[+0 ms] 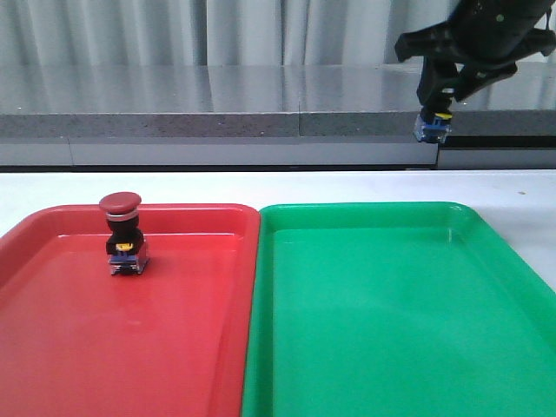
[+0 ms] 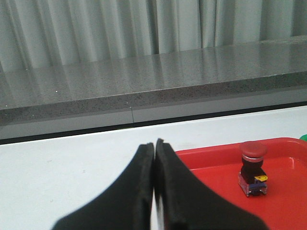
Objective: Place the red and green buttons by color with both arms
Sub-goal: 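Carry the green button with the right gripper and lower it into the green tray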
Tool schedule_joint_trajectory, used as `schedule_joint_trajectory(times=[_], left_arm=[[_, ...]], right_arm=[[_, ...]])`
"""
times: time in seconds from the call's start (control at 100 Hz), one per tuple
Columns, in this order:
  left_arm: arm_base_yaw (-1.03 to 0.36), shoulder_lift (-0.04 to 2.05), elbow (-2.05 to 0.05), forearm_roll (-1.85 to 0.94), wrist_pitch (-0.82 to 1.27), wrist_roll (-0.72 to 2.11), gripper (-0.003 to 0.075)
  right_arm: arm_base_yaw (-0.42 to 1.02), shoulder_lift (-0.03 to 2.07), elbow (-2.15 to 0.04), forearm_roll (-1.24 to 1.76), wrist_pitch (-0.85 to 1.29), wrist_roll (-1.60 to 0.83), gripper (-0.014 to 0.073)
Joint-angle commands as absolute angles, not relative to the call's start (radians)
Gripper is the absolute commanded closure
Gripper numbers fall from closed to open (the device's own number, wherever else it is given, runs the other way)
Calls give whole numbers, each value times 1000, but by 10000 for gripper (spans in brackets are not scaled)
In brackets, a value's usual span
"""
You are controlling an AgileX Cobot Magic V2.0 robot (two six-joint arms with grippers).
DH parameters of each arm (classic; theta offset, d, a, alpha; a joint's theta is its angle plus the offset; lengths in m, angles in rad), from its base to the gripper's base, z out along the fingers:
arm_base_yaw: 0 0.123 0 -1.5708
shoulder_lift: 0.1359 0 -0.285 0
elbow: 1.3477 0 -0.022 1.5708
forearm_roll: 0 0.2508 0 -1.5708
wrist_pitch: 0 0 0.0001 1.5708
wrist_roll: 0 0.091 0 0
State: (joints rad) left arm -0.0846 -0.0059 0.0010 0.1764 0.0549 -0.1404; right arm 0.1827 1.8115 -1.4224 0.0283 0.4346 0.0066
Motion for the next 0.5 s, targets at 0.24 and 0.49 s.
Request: schedule_joint_trajectory(times=[0.24, 0.49], left_arm=[[-83, -38, 27, 168, -27, -142, 739], [-83, -38, 27, 168, -27, -142, 739]], right_arm=[[270, 1679, -1343, 27, 426, 71, 419], [328, 1599, -1111, 22, 273, 173, 419]])
